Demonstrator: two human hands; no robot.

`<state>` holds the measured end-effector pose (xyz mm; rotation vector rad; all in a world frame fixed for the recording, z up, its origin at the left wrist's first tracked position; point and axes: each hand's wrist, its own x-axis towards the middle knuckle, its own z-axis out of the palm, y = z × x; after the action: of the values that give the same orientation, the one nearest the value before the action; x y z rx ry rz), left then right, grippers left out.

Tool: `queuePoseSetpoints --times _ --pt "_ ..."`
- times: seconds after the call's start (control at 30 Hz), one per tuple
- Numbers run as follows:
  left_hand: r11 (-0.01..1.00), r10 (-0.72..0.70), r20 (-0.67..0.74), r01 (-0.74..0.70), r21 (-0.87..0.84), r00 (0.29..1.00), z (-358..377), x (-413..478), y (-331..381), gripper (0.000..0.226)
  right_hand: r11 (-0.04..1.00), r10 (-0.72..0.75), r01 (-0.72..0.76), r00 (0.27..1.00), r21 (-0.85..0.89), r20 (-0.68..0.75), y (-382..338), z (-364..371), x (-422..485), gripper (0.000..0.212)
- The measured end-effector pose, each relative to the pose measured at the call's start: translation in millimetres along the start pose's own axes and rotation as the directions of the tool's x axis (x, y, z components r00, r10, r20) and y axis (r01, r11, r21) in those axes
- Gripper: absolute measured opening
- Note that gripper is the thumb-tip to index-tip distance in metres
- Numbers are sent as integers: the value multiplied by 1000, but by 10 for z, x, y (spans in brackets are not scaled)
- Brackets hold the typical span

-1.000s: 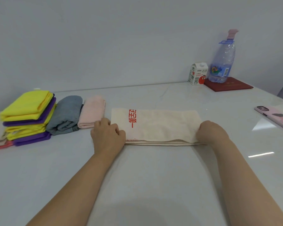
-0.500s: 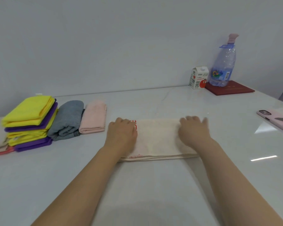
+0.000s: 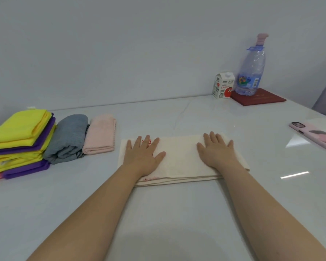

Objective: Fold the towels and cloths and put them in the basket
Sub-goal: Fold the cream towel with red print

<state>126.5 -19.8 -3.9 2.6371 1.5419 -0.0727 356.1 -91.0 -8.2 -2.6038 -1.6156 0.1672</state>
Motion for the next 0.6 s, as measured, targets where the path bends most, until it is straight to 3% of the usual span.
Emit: queuePoseSetpoints --times 0.13,0.2,0.3,0.43,0.6 --pt "999 -34 22 34 2 999 -36 -60 39 67 974 227 -226 972 32 -64 98 19 -33 67" --pt "997 -40 38 38 62 998 -75 -142 75 69 971 238 -237 970 32 -56 98 8 -27 69" --pt "989 -12 -58 20 145 998 -220 -285 75 65 997 81 -82 995 -14 -56 68 -15 43 67" --pt "998 40 -228 -28 54 973 -451 -347 -149 59 971 -231 231 973 -53 2 -81 -54 124 64" --pt "965 79 -87 -98 -244 993 -395 -222 -412 53 783 -602 608 794 -136 81 -581 -86 158 60"
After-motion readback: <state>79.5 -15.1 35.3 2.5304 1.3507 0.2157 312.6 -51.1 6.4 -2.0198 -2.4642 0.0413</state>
